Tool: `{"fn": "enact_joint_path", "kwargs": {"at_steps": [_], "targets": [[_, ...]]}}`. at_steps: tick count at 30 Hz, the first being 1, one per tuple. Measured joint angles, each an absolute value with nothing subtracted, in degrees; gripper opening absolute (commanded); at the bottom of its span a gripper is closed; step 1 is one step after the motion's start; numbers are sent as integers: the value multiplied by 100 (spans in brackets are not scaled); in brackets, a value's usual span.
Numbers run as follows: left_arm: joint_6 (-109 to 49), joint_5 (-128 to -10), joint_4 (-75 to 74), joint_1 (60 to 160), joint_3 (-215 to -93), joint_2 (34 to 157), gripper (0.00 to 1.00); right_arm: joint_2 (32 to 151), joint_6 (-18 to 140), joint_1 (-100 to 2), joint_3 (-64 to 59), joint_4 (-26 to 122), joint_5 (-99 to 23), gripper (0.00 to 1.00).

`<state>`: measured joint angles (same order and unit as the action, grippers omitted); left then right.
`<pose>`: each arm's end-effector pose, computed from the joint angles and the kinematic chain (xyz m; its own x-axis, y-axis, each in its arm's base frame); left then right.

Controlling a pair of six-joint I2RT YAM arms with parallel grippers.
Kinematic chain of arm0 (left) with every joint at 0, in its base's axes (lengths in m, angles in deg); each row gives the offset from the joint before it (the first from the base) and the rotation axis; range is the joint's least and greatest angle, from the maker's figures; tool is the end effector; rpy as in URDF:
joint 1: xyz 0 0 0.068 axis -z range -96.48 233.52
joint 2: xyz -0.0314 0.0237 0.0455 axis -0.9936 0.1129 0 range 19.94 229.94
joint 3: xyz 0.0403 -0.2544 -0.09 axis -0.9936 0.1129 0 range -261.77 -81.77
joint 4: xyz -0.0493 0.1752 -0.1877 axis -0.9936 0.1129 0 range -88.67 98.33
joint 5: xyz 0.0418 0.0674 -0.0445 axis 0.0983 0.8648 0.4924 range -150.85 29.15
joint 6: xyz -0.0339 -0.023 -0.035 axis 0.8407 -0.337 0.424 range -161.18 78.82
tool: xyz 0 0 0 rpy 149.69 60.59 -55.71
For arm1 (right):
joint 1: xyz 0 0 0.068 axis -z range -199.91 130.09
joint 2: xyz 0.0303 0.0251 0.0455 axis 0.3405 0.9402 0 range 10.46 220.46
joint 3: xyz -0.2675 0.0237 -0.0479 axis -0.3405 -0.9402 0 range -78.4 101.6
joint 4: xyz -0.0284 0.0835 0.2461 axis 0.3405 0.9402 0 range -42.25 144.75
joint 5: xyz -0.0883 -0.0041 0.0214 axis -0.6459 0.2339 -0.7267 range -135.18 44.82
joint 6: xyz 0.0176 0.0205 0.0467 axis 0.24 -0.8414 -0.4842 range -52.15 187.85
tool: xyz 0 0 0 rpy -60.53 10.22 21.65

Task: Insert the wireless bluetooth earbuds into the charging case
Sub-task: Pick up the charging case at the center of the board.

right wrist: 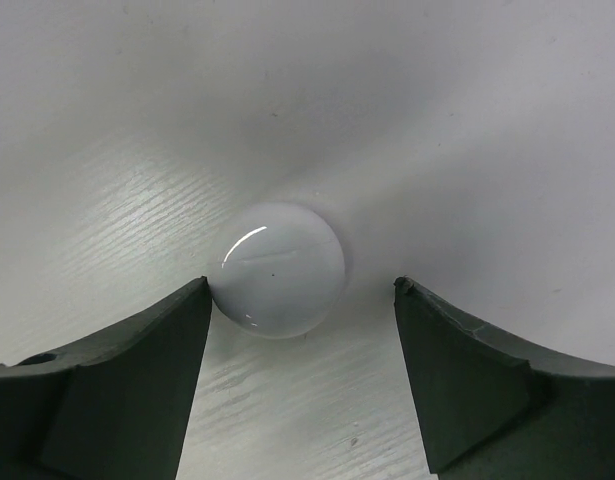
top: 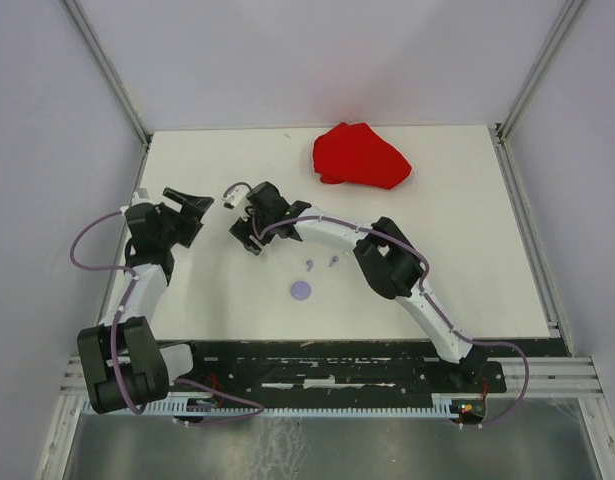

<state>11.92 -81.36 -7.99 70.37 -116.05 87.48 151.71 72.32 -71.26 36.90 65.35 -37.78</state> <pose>0.2512 0.0458 0.2297 -0.3163 -0.8430 -0.4350 -0.2566 0.5175 -0.8163 0.3409 0.4337 0.1501 -0.3642 -0.5790 -0.7295 -0.8638 0.5028 0.0322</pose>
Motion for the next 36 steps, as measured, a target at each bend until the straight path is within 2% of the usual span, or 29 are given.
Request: {"fn": "enact_joint_path", "kwargs": {"at_steps": [8,14,22,36], "targets": [[1196,-8261,-898,6930,-11574,8823,93,15307,7267,-7157,3946,6671,-3824,73],[1201,-8366,-948,6862,-11542,8858,92,15341,7265,-7168,4016,6730,-3866,61],[1207,-8396,-974,6842,-11511,8869,92,15335,7232,-7181,3926,6542,-3975,50],[1336,-9201,-1276,6899,-11526,9548,88,13667,7287,-7063,1105,4778,-4168,46]]}}
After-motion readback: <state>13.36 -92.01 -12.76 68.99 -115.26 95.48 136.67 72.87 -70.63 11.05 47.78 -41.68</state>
